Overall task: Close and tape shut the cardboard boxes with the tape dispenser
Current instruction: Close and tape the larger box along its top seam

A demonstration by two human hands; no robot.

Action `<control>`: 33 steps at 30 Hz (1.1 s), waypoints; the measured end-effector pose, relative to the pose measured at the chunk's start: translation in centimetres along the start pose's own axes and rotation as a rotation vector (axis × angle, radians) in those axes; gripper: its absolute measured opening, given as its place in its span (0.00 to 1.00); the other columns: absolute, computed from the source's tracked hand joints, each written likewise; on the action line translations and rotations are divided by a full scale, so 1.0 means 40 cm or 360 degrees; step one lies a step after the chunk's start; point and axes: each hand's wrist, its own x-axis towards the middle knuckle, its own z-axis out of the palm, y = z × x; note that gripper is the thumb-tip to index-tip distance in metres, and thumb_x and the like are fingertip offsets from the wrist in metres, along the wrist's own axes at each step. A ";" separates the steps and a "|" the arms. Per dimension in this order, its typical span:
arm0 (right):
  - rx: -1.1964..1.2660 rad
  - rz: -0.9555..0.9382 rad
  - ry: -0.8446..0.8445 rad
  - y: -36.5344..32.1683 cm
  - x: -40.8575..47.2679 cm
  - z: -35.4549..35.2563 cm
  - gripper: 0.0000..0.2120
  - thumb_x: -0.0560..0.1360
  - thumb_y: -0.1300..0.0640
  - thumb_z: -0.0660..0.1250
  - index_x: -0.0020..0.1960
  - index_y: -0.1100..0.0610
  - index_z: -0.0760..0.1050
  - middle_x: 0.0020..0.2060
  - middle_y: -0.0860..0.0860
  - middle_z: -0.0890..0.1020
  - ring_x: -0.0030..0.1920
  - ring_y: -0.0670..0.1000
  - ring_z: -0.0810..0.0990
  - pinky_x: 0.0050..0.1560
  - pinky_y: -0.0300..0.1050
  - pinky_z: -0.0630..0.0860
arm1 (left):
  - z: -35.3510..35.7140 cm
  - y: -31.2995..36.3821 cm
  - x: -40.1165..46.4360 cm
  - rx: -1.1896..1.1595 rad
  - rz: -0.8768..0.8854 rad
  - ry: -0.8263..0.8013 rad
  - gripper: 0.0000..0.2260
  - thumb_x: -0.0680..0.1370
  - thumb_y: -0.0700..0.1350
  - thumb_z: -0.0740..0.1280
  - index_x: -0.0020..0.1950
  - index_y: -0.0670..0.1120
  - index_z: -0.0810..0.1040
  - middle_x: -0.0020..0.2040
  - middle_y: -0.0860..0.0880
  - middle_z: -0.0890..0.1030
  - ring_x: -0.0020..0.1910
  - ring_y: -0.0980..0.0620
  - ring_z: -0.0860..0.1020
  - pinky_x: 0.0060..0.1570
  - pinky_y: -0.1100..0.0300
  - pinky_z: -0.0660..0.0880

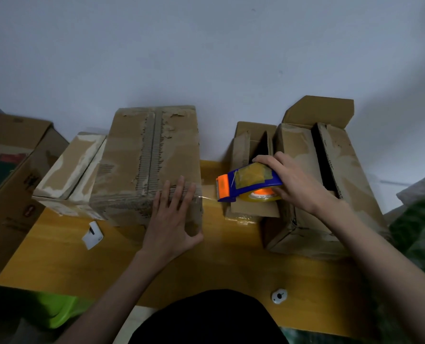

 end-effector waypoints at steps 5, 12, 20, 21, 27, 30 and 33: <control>-0.0172 -0.0022 -0.0077 -0.047 0.023 -0.013 0.36 0.73 0.50 0.74 0.75 0.46 0.59 0.59 0.54 0.70 0.56 0.49 0.70 0.53 0.47 0.76 | 0.002 0.001 0.001 0.0003 -0.0001 0.0011 0.53 0.67 0.71 0.65 0.83 0.50 0.45 0.83 0.45 0.45 0.81 0.38 0.43 0.78 0.39 0.47; -0.0513 -0.0077 -0.0070 -0.148 0.070 -0.010 0.28 0.79 0.54 0.68 0.74 0.47 0.60 0.49 0.55 0.71 0.48 0.53 0.70 0.44 0.47 0.70 | 0.003 0.001 -0.002 0.0013 0.0017 0.0005 0.52 0.67 0.71 0.61 0.83 0.50 0.44 0.83 0.45 0.45 0.81 0.38 0.43 0.79 0.40 0.45; -0.0751 -0.0090 -0.0118 -0.219 0.126 -0.012 0.33 0.79 0.63 0.66 0.78 0.48 0.55 0.48 0.56 0.70 0.45 0.52 0.68 0.41 0.45 0.66 | 0.002 -0.002 0.001 -0.0023 0.0025 -0.0023 0.52 0.67 0.73 0.58 0.83 0.51 0.42 0.83 0.47 0.42 0.81 0.39 0.40 0.79 0.43 0.42; -0.0773 -0.0112 -0.0138 -0.226 0.131 -0.013 0.34 0.79 0.63 0.66 0.78 0.48 0.54 0.50 0.57 0.71 0.45 0.53 0.69 0.41 0.45 0.66 | 0.001 -0.002 0.000 -0.0027 0.0025 -0.0021 0.52 0.67 0.73 0.58 0.83 0.51 0.42 0.83 0.47 0.42 0.81 0.39 0.40 0.79 0.43 0.42; -0.0890 -0.0218 -0.0165 -0.238 0.150 -0.013 0.30 0.80 0.61 0.65 0.77 0.48 0.56 0.52 0.59 0.74 0.47 0.55 0.72 0.42 0.46 0.70 | 0.001 -0.004 -0.003 -0.0052 0.0048 -0.0064 0.52 0.67 0.72 0.59 0.83 0.52 0.41 0.83 0.48 0.39 0.81 0.40 0.38 0.79 0.42 0.41; -0.0946 -0.0356 -0.0215 -0.242 0.157 -0.021 0.31 0.80 0.59 0.65 0.77 0.48 0.54 0.51 0.58 0.73 0.47 0.54 0.71 0.43 0.47 0.71 | 0.003 -0.002 -0.008 -0.0041 0.0055 -0.0076 0.53 0.67 0.72 0.61 0.83 0.51 0.41 0.83 0.47 0.39 0.81 0.41 0.37 0.79 0.41 0.43; -0.1031 -0.0407 -0.0198 -0.245 0.169 -0.033 0.30 0.81 0.61 0.62 0.78 0.48 0.53 0.51 0.57 0.73 0.45 0.54 0.71 0.42 0.46 0.71 | -0.001 -0.005 -0.006 -0.0034 0.0056 -0.0054 0.53 0.67 0.72 0.60 0.83 0.50 0.41 0.83 0.47 0.39 0.81 0.40 0.38 0.79 0.42 0.42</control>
